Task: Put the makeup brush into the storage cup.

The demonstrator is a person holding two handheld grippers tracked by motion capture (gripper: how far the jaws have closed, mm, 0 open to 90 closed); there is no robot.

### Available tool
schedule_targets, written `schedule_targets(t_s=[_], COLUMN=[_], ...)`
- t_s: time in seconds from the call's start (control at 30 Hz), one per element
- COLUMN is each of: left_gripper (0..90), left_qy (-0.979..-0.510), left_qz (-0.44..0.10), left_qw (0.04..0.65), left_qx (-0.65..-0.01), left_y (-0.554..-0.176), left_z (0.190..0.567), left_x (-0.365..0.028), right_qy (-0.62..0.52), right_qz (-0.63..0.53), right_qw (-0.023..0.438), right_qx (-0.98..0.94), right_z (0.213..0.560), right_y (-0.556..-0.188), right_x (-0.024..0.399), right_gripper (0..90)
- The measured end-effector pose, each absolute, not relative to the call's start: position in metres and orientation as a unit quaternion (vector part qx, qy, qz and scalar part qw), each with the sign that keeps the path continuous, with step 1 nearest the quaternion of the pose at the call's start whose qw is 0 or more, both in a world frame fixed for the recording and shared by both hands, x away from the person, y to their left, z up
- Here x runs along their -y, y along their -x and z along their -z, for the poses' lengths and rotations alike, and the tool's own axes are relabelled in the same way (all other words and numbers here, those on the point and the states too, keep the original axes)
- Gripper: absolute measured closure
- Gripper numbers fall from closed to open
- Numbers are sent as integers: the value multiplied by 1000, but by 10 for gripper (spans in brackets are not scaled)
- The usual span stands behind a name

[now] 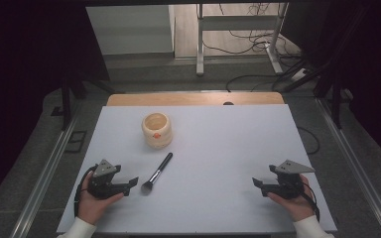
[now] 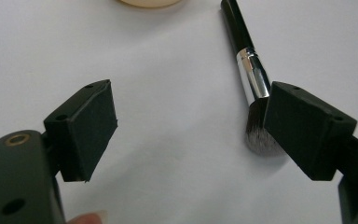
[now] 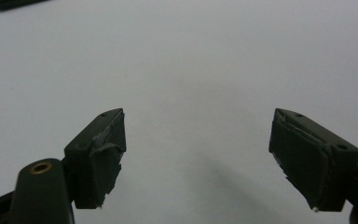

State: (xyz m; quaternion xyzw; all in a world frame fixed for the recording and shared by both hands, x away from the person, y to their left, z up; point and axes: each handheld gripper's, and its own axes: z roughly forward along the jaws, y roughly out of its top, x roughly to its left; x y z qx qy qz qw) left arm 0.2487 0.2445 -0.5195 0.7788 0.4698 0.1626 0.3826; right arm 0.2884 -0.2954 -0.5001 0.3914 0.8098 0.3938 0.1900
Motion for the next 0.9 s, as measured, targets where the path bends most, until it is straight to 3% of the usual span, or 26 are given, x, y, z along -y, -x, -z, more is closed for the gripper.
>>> schedule_targets(t_s=[0.9], left_gripper=[178], left_qy=[-777], left_qz=[-161], left_qw=[382], left_qx=[-473], left_y=[-247], left_z=[517], left_x=[-244], right_qy=[-388], right_qz=[-389], right_qw=[194], right_qx=[-813], right_z=[501], right_y=[-288], right_x=[294], right_gripper=[192])
